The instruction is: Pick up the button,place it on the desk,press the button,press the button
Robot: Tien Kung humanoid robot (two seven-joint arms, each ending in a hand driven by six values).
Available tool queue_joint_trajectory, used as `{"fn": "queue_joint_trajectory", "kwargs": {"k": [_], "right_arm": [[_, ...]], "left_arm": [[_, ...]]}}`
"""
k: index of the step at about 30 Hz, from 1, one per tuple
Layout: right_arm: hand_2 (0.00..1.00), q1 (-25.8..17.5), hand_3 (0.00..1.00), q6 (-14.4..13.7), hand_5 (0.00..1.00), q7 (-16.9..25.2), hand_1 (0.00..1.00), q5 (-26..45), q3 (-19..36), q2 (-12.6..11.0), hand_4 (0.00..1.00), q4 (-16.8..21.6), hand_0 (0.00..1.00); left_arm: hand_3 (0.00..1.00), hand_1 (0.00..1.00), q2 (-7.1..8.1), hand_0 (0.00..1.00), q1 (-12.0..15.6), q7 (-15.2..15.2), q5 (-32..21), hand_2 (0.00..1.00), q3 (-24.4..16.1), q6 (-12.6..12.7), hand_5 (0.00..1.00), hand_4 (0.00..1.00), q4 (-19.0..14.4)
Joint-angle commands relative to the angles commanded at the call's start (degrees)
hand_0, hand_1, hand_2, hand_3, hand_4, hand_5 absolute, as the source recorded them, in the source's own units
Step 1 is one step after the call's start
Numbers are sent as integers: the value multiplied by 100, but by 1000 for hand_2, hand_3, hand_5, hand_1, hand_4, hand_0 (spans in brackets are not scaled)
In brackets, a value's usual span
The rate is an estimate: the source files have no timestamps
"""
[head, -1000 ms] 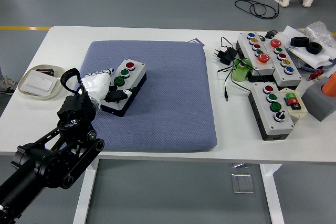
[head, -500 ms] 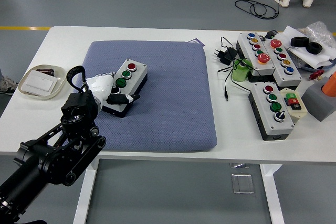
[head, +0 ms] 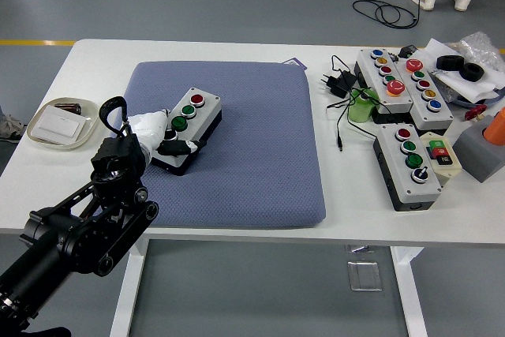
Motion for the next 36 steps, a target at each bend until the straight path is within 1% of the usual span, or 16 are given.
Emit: {"fn": "queue_joint_trajectory", "kwargs": {"k": [3,4,9,10,15,16,21,22,27,28,33,34,36], "right_arm": [[606,2,564,-1,245,-2,478,7,-1,0,300,0,635],[606,3,564,0,244,-3,478,-3,5,0,300,0,634],[606,1,564,-5,244,-3,478,0,6,-1,300,0,634],[606,0,564,-4,244,-3,478,-2,6,-3,300,0,633],[606,-2,564,-8,244,-7,478,-18,21,-6,300,0,633],[607,-3,564,-6,244,-7,477,-28,26,-7,300,0,634],[607,-1,564,-11,244,-8,477,-33,37,-8,300,0,634],[607,-1,564,-11,244,-8,477,-31,37,-8,300,0,634],[607,4,564,-13,244,-12,477,-37,47,-4,300,0,634],[606,4,564,-12,244,-13,477,-43,51,-4,300,0,635],[606,5,564,-8,244,-14,477,-57,57,-5,300,0,635],[607,5,564,-7,244,-14,477,-60,59,-5,300,0,634],[607,2,564,-9,244,-14,477,-59,61,-5,300,0,634]], "left_arm": [[877,474,-2,475,3,-24,0,664,11,64,440,834,32],[761,290,-3,369,5,-33,0,421,13,76,2,552,41],[761,290,-4,369,18,-86,0,421,52,211,2,552,109],[653,207,-3,289,20,-108,0,287,58,241,2,479,125],[653,207,9,289,17,-196,0,287,70,279,2,479,189],[463,153,13,188,14,-216,0,220,69,278,2,381,210],[463,153,55,188,-1,-314,0,220,87,315,2,381,269],[354,86,61,106,-1,-325,0,160,88,325,2,274,269],[354,86,113,106,-17,-443,0,160,114,373,2,274,193],[343,85,118,85,-19,-455,0,152,114,372,2,283,177],[343,85,150,85,-42,-523,0,152,126,420,2,283,167],[315,68,154,69,-43,-529,0,138,125,433,2,250,168],[315,68,167,69,-42,-545,0,138,125,488,2,250,169]]}}
